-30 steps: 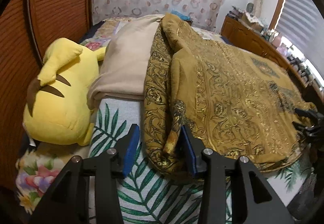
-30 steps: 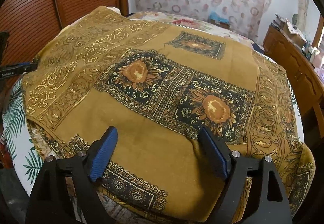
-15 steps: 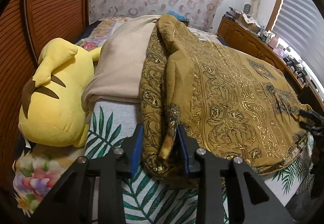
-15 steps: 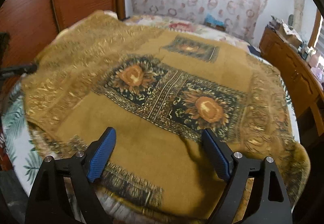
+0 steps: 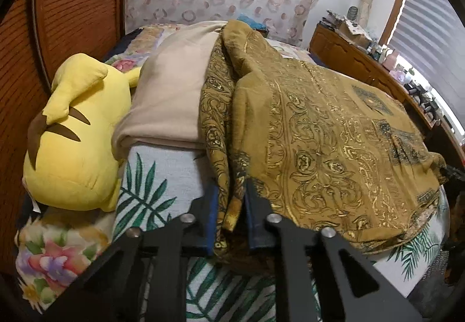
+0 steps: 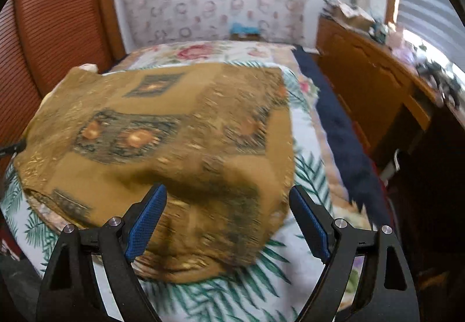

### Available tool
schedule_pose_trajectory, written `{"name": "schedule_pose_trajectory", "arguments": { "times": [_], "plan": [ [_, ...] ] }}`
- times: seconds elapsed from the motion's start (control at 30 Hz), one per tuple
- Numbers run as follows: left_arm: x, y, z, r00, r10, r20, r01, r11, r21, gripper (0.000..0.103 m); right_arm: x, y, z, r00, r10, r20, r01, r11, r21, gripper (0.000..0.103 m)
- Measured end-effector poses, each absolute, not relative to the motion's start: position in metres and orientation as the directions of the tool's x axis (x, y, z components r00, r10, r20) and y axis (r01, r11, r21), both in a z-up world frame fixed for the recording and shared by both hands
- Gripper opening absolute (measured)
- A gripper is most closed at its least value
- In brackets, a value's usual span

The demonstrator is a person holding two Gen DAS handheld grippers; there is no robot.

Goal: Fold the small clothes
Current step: 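Grasp the shirt's side with the left tool and drag it toward the right tool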

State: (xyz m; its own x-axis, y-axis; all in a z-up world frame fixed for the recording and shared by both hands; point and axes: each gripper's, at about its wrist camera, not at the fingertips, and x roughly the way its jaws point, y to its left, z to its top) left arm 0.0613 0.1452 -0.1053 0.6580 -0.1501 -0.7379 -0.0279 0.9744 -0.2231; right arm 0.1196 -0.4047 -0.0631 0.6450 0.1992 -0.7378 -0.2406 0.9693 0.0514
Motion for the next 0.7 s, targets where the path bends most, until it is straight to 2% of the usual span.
{"name": "schedule_pose_trajectory", "arguments": {
  "times": [0.13,0.33,0.47,0.7],
  "plan": [
    [0.056,0.139,-0.095,0.693,-0.154,-0.705,-0.015,0.974,-0.227,0.004,0.115,-0.411,-0.074,0.63,0.185,-0.754,-0.224,0.973,0.051,0.085],
    [0.045,0.111,-0.047,0.776,-0.191,-0.601,0.066,0.972,-0.224,0.004,0.108,-0.416,-0.058,0.663,0.217,-0.716,-0.23,0.97,0.08,0.085],
    [0.053,0.077,-0.014,0.797,-0.268,-0.541,0.17,0.96,-0.224,0.004,0.106,-0.411,-0.046,0.685,0.236,-0.689,-0.249,0.965,0.083,0.085],
    [0.088,0.001,0.021,0.763,-0.415,-0.496,0.358,0.91,-0.209,0.004,0.108,-0.399,-0.035,0.707,0.257,-0.658,-0.274,0.958,0.08,0.085]
  ]
}}
